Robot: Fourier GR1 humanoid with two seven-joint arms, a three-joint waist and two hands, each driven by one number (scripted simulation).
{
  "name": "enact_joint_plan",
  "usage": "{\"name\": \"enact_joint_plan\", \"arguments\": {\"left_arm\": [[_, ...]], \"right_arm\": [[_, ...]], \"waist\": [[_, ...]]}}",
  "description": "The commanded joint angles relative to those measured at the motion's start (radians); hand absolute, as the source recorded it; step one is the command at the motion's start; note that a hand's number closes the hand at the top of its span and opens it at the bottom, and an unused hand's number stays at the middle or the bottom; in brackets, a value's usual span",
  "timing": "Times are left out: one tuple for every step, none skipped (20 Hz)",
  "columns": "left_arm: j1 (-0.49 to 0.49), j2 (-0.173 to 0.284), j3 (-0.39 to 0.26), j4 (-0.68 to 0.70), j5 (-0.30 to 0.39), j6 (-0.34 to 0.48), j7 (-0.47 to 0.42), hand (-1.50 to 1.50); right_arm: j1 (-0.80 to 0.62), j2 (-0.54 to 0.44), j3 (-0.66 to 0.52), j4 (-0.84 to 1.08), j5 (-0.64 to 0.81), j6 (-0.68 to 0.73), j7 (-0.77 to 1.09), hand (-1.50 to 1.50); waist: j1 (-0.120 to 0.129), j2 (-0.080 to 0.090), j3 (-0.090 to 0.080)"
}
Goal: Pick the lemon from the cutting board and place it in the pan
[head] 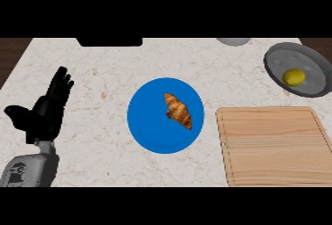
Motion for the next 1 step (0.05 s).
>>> {"name": "enact_joint_plan", "arguments": {"left_arm": [[-0.036, -0.011, -0.002, 0.042, -0.012, 0.011, -0.010, 0.00]], "right_arm": [[0.111, 0.068, 0.029, -0.196, -0.052, 0.017, 0.068, -1.50]], "waist": [[0.000, 0.003, 0.001]]}}
